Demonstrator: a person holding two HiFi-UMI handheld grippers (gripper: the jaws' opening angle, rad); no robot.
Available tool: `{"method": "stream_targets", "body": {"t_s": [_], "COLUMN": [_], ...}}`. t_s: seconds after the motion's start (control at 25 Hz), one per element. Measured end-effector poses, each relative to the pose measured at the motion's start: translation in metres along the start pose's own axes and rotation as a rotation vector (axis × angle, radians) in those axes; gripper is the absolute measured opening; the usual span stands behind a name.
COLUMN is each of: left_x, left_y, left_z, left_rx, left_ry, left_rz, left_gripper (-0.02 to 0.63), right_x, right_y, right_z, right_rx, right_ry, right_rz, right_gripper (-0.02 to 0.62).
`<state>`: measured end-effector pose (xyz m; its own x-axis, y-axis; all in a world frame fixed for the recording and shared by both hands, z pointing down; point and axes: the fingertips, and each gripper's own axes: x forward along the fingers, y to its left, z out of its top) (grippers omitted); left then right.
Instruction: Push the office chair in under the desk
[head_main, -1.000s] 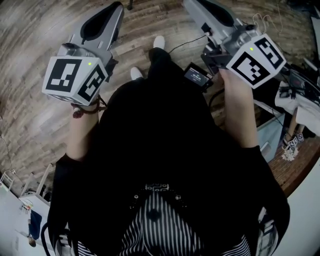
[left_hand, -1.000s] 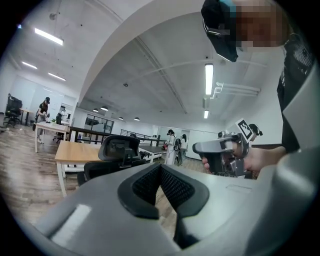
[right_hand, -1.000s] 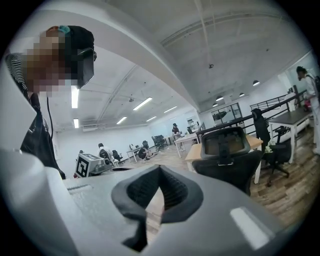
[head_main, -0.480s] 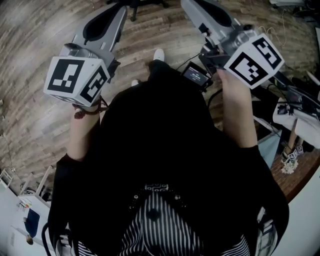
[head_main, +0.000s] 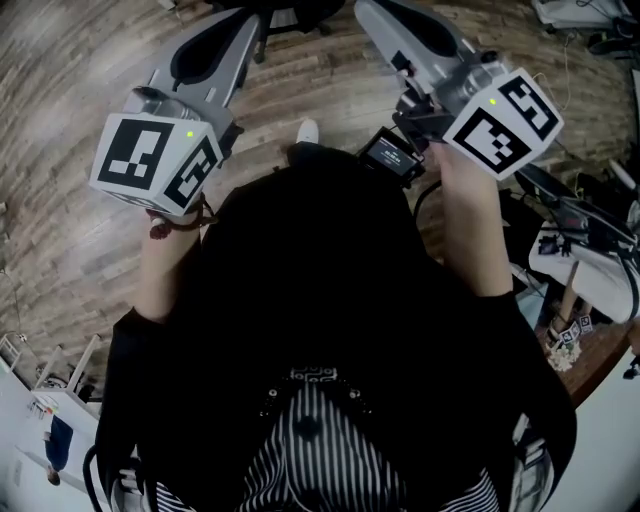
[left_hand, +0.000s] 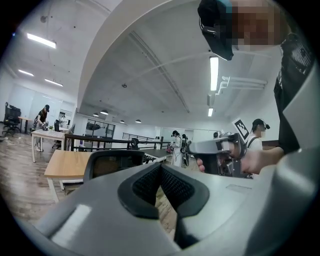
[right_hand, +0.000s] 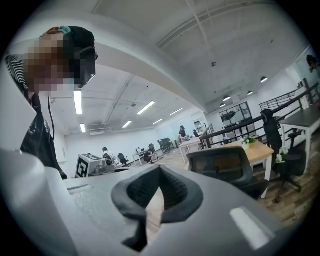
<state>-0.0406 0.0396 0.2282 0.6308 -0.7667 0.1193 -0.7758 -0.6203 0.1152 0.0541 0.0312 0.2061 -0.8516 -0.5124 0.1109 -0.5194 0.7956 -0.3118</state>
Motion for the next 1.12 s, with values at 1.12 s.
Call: {"method": "stream_targets", "body": {"t_s": [1.12], "left_x": [0.119], "left_y": [0.115], "left_z": [0.022], "left_rx": [-0.001], "left_ry": [0.025], "left_rz": [0.092], "left_gripper": [0.003], "right_x": [0.056], "right_y": [-0.154], "right_z": [0.052], "right_rx": [0.064], "right_ry": [-0.02], "right_rz": [-0.009], "right_gripper": [0.0]}}
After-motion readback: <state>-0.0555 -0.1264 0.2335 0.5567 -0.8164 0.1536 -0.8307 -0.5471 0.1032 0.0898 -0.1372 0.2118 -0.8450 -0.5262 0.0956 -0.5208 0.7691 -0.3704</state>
